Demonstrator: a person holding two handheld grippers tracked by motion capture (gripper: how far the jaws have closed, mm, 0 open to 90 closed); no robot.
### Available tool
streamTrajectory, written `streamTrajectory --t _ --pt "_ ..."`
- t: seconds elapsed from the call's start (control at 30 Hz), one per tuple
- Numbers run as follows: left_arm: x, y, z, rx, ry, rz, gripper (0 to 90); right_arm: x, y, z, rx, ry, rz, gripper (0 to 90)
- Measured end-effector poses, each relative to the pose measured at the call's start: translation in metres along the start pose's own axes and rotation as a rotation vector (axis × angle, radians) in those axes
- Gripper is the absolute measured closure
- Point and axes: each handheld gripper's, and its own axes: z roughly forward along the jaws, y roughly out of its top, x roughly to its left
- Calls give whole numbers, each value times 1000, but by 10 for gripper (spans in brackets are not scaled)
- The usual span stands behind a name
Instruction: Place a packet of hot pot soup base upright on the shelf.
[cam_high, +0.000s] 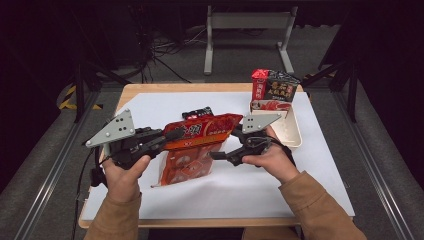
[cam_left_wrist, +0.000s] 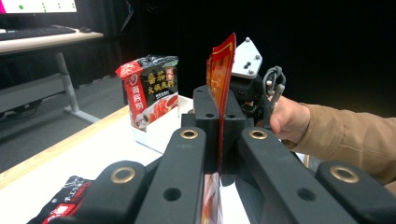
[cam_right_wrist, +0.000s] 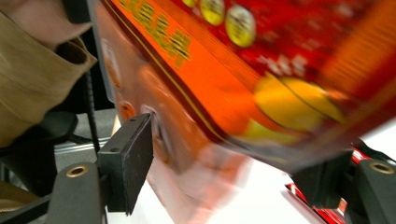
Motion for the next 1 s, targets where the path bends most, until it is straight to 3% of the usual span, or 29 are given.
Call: streamTrajectory --t 0.17,0.43,0.63,0.77,0.87,1.0 --pt "4 -3 -1 -9 17 -18 900 5 0 2 20 78 5 415" --pt "6 -5 -2 -24 20 -38 900 16 3 5 -2 116 -33 509" --pt "6 -5 0 -23 20 -34 900 21 3 10 3 110 -49 564" --pt "6 -6 -1 -24 22 -39 900 21 3 13 12 90 -51 656" --pt "8 -6 -3 -28 22 -44 900 22 5 12 17 106 -74 696" --pt "9 -7 -2 -31 23 -50 897 23 11 8 43 86 -105 701"
